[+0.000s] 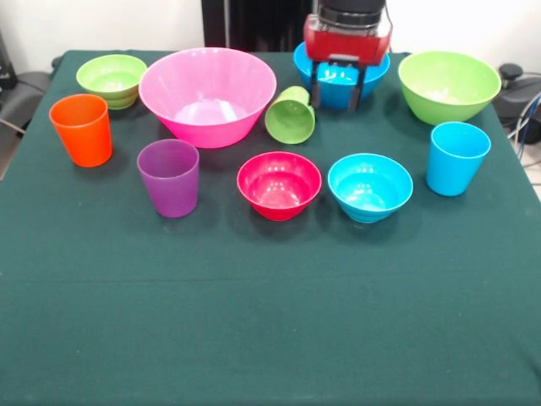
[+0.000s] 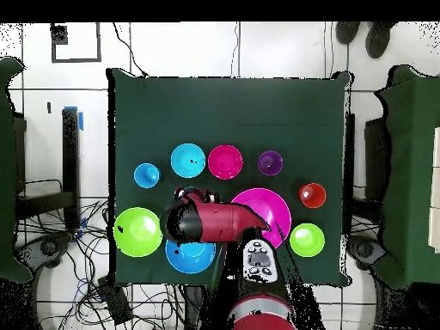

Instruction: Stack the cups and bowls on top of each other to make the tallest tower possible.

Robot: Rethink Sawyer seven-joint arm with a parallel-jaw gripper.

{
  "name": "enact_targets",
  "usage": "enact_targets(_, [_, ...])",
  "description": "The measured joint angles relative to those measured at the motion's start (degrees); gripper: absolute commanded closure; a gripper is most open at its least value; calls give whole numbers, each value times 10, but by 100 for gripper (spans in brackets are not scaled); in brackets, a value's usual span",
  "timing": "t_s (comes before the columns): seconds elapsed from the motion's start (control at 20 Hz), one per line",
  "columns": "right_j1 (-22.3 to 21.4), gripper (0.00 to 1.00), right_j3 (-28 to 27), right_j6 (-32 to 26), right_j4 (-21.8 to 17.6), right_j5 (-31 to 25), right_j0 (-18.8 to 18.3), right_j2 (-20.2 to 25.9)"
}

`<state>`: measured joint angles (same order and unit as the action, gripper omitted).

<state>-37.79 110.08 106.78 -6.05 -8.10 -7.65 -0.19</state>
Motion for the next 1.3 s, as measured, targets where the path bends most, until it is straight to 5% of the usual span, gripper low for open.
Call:
enact_targets(0.35, [-71,0,66,8,1,1,48,-2])
enact_targets(1.05, [-217,0,173,25,-7,0,77,-45])
enact_targets(1.2, [-255,0,177,25,-35,-12,131,-93])
enact_targets(1.3, [-283,0,161,25,-80,-47,236,-164])
